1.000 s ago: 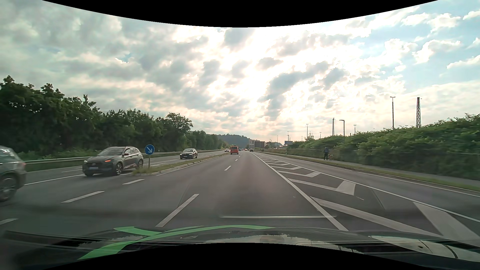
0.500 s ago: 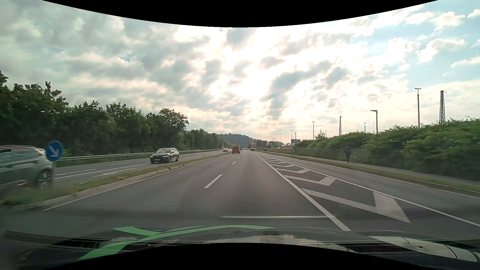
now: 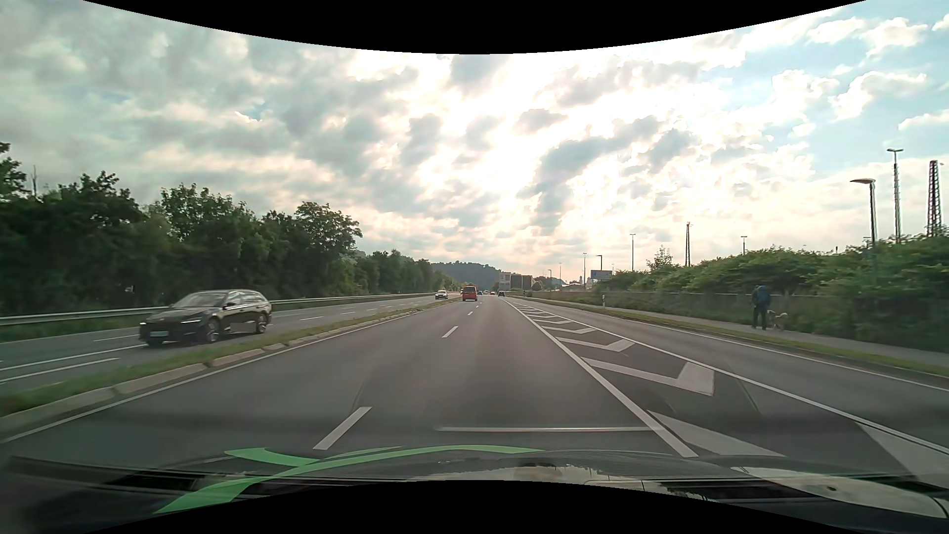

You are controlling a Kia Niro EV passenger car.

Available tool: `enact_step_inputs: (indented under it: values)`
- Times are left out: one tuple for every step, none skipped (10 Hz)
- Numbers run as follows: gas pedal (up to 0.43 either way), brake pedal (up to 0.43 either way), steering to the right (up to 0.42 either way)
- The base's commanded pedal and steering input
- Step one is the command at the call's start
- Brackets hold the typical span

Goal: Follow the waypoints while adhering to traffic rules and regulations

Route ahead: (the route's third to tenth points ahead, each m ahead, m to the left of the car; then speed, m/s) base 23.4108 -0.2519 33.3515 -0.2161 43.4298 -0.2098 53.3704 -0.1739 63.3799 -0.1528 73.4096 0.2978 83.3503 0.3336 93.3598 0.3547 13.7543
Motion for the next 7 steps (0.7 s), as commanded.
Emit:
enact_step_inputs:
  values:
    - [0.169, 0.000, -0.005]
    - [0.157, 0.000, -0.005]
    - [0.150, 0.000, -0.005]
    - [0.150, 0.000, -0.005]
    - [0.150, 0.000, -0.005]
    - [0.150, 0.000, -0.005]
    - [0.150, 0.000, -0.005]
